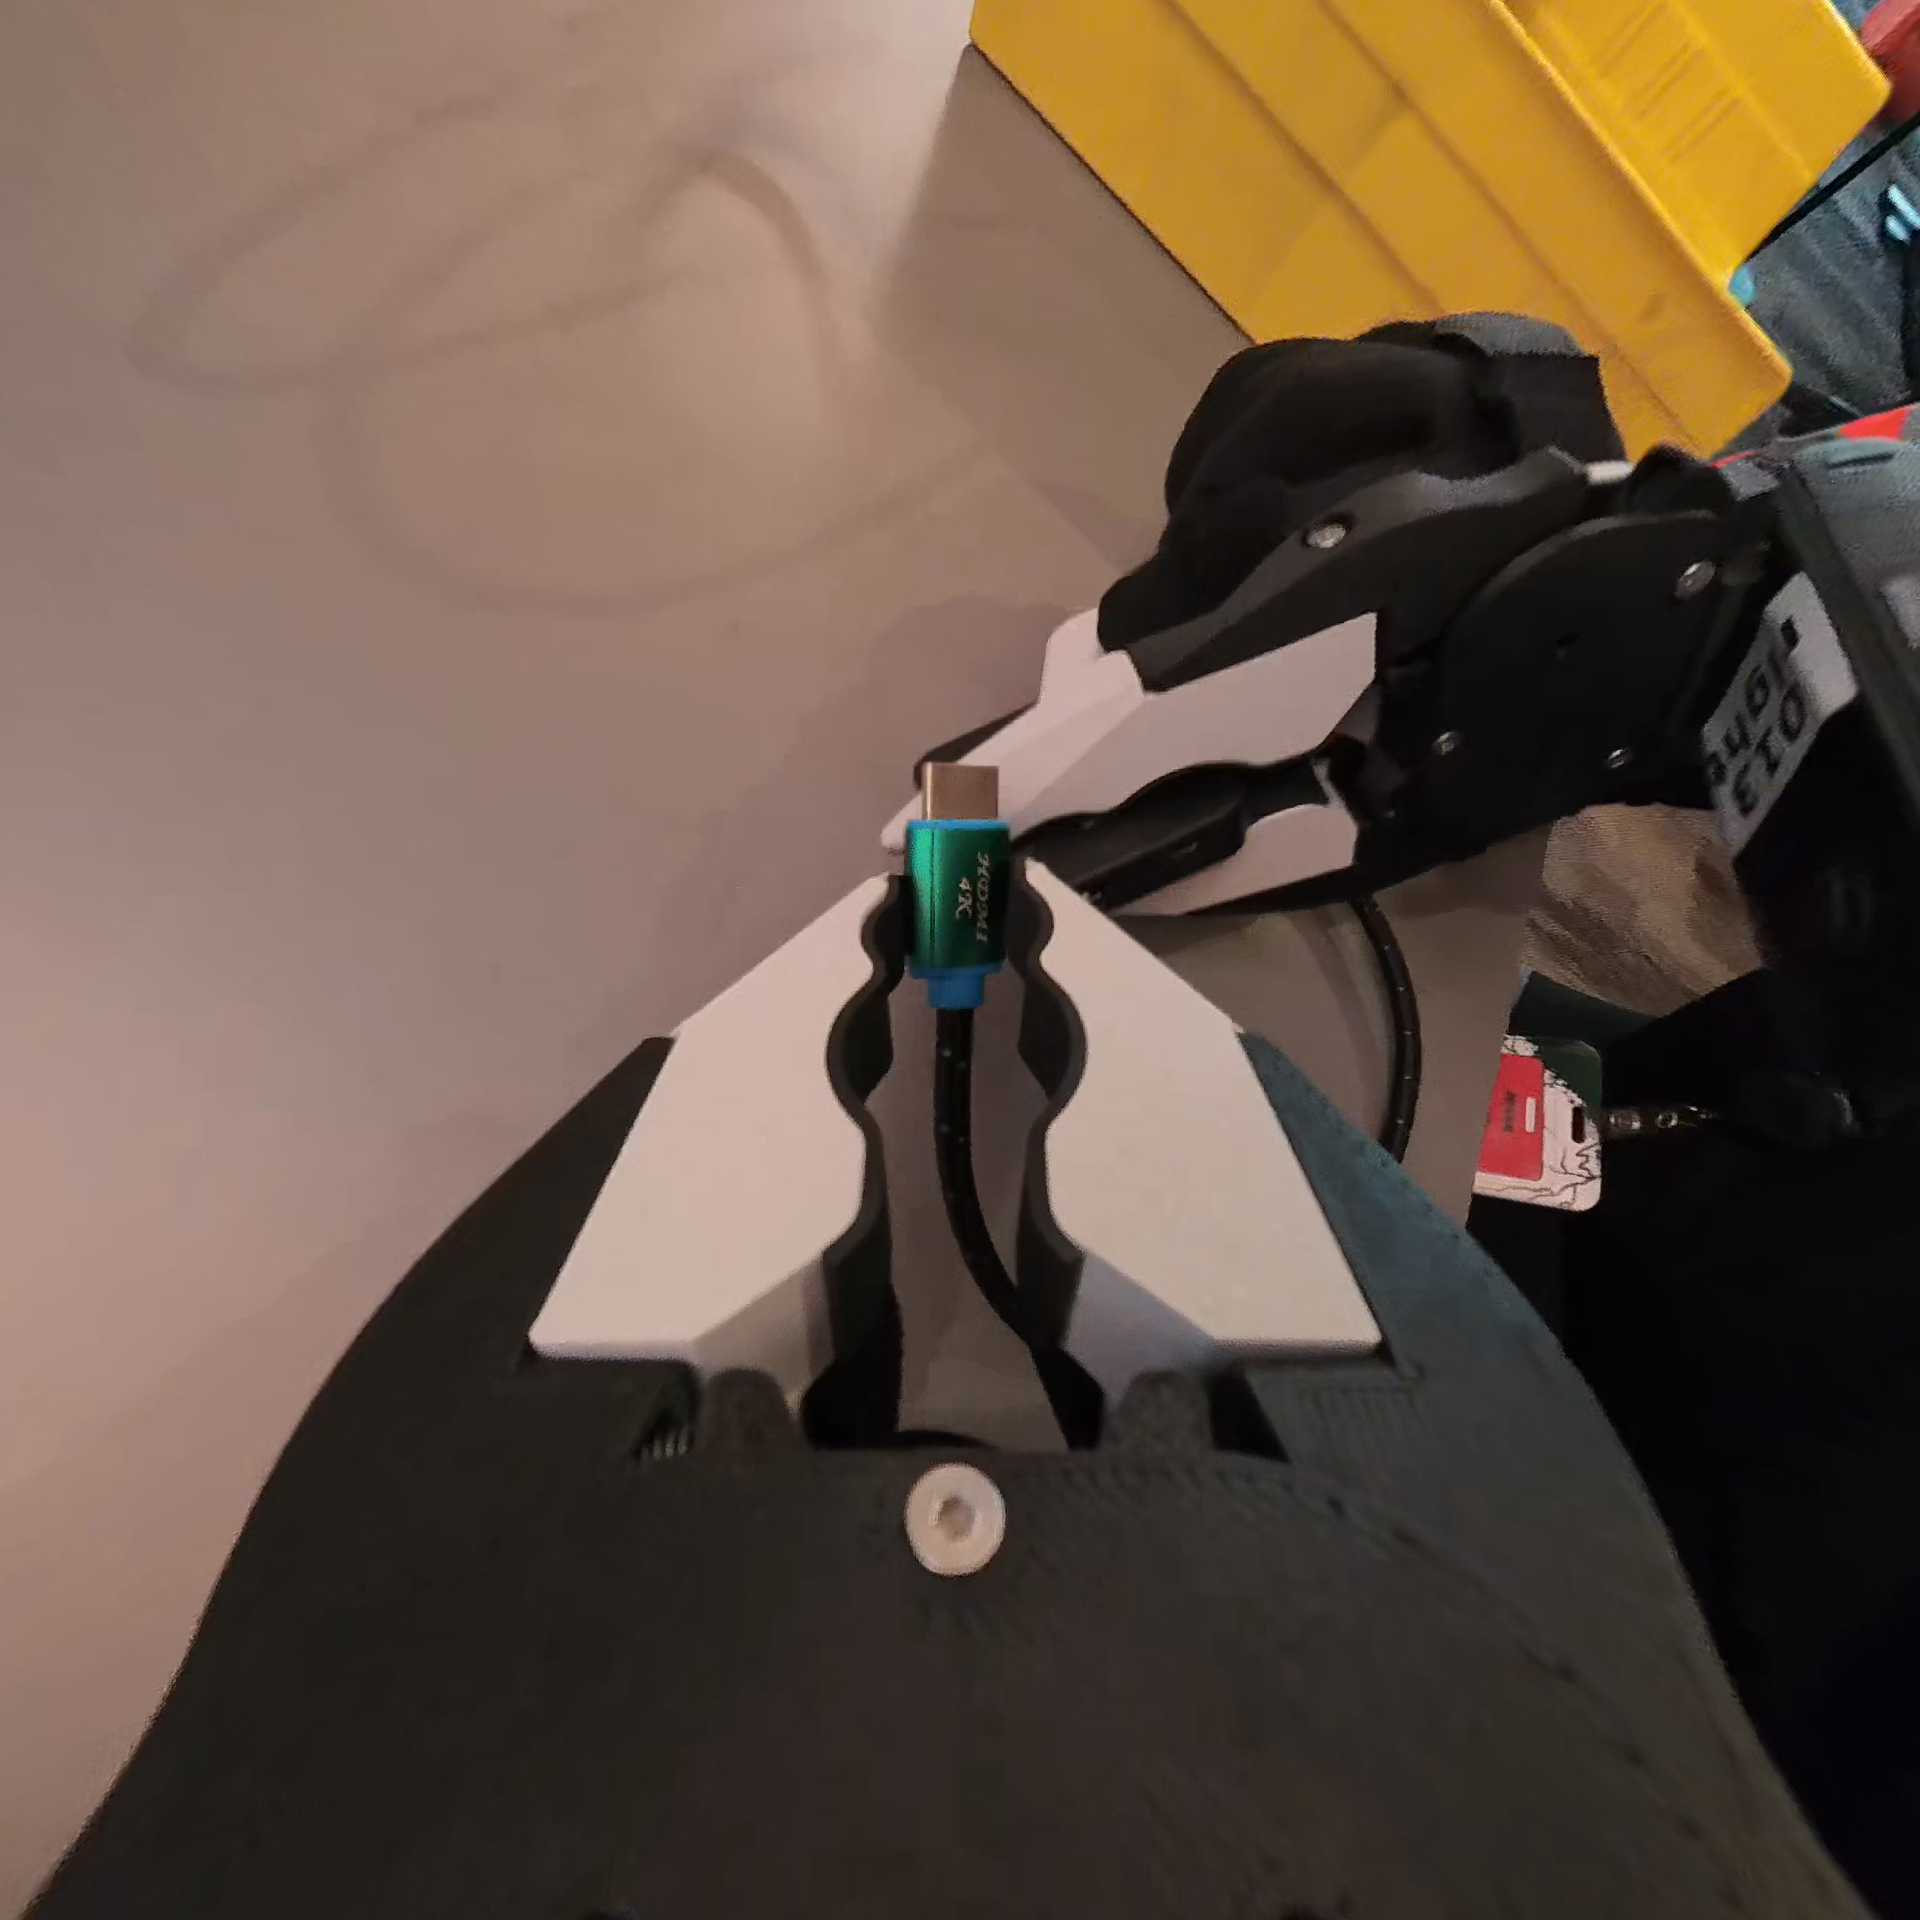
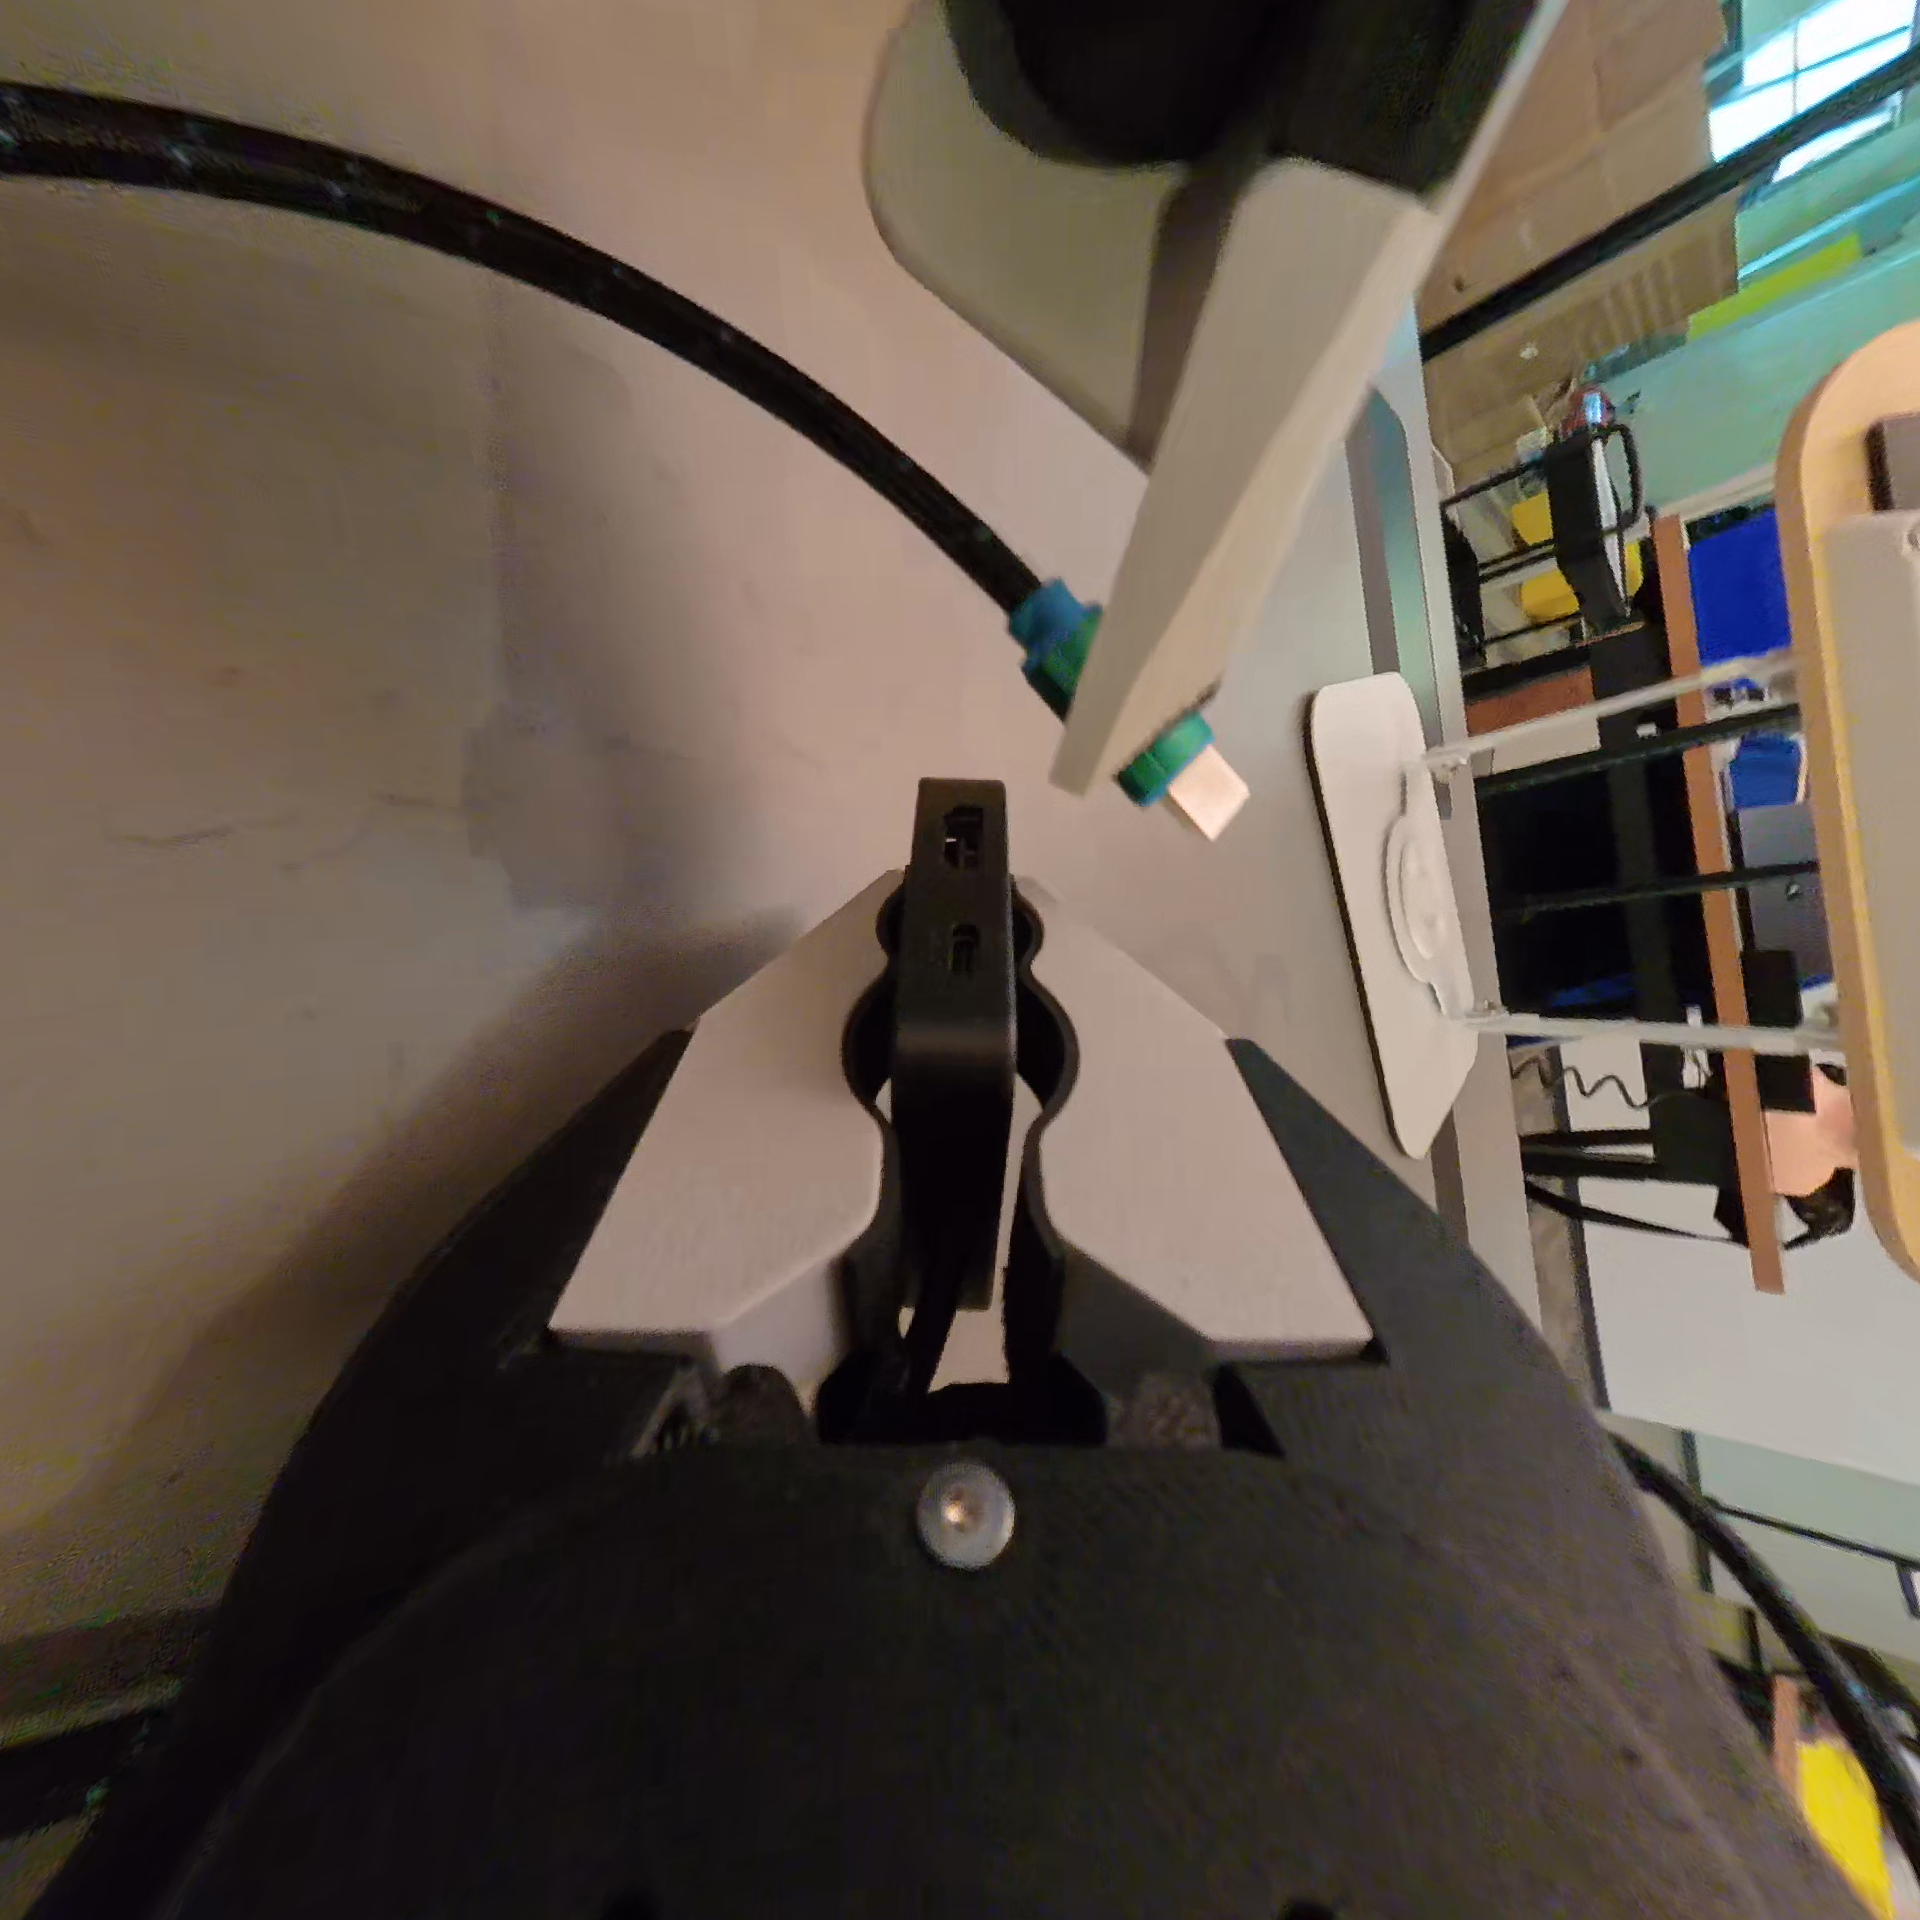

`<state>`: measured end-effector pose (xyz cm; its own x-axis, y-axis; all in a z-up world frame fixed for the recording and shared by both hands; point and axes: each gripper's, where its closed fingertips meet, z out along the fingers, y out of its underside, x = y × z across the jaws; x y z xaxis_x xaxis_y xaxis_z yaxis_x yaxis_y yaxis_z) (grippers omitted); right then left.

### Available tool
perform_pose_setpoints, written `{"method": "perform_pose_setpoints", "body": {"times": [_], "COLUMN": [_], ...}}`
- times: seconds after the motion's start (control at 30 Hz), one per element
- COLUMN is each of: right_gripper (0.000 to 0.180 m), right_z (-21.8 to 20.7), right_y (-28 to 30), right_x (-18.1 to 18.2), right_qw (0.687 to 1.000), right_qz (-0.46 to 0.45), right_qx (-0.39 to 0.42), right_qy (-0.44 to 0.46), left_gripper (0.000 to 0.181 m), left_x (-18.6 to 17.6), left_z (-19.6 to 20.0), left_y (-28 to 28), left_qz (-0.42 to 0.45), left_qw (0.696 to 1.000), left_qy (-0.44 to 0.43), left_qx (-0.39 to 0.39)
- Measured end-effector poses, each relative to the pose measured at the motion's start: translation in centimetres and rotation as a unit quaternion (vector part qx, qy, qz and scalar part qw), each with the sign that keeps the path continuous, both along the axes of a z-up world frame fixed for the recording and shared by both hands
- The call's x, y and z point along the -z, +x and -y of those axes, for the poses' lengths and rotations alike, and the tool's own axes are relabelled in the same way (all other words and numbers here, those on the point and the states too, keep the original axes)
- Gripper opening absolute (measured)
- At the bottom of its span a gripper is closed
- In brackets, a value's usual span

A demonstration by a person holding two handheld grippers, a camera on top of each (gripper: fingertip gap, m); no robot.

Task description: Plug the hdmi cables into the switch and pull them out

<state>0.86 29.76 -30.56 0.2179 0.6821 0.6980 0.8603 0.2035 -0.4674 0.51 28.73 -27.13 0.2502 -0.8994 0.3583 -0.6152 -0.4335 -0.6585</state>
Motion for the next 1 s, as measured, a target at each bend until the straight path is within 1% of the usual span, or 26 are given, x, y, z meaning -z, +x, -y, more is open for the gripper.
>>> {"method": "perform_pose_setpoints", "body": {"times": [0.1, 0.13, 0.2, 0.33, 0.37, 0.4, 0.43, 0.47, 0.53, 0.6, 0.67, 0.87, 0.97, 1.0], "right_gripper": [0.011, 0.014, 0.019, 0.027, 0.035, 0.049, 0.055, 0.057, 0.055, 0.045, 0.041, 0.042, 0.037, 0.032], "right_z": [-0.2, -0.4, -0.5, -1.1, -1.5, -1.8, -1.9, -2.0, -1.8, -1.3, -1.1, -0.6, -0.7, -0.6], "right_y": [-0.2, -0.1, -0.3, 0.1, 0.3, 0.5, 0.6, 0.6, 0.2, -0.4, -0.6, -1.3, -1.2, -1.2], "right_x": [0.9, 1.2, 1.5, 1.2, 1.0, 0.5, 0.2, 0.2, 0.0, -0.1, -0.3, -0.2, 0.3, 0.4], "right_qw": [0.999, 0.999, 0.999, 0.999, 0.999, 0.998, 0.998, 0.997, 0.996, 0.995, 0.994, 0.991, 0.991, 0.991], "right_qz": [0.032, 0.037, 0.031, 0.028, 0.021, 0.009, 0.007, 0.009, 0.022, 0.032, 0.044, 0.063, 0.071, 0.072], "right_qx": [-0.004, 0.002, 0.005, 0.028, 0.040, 0.048, 0.052, 0.052, 0.038, 0.019, 0.009, -0.016, -0.022, -0.023], "right_qy": [0.007, 0.009, 0.007, 0.025, 0.030, 0.042, 0.047, 0.051, 0.076, 0.087, 0.101, 0.119, 0.114, 0.110], "left_gripper": [0.016, 0.016, 0.016, 0.016, 0.016, 0.016, 0.016, 0.016, 0.016, 0.016, 0.016, 0.015, 0.014, 0.013], "left_x": [0.9, 1.3, 2.1, 2.2, 2.1, 2.2, 2.2, 2.2, 2.3, 2.3, 2.4, 2.6, 2.8, 2.7], "left_z": [0.1, 0.2, 0.4, 0.1, 0.1, 0.3, 0.4, 0.4, 0.7, 0.6, 0.8, 1.2, 1.2, 1.3], "left_y": [0.2, 0.3, 0.4, 0.4, 0.4, 0.4, 0.4, 0.4, 0.4, 0.4, 0.3, 0.0, -0.1, -0.1], "left_qz": [-0.012, -0.015, -0.027, -0.027, -0.026, -0.027, -0.028, -0.024, -0.027, -0.026, -0.030, -0.053, -0.059, -0.057], "left_qw": [1.000, 0.999, 0.999, 0.998, 0.998, 0.997, 0.996, 0.995, 0.993, 0.991, 0.988, 0.980, 0.978, 0.977], "left_qy": [-0.021, -0.031, -0.041, -0.056, -0.064, -0.078, -0.089, -0.097, -0.116, -0.131, -0.152, -0.189, -0.198, -0.203], "left_qx": [0.007, 0.010, 0.015, 0.010, 0.010, 0.014, 0.016, 0.016, 0.021, 0.019, 0.023, 0.035, 0.038, 0.040]}}
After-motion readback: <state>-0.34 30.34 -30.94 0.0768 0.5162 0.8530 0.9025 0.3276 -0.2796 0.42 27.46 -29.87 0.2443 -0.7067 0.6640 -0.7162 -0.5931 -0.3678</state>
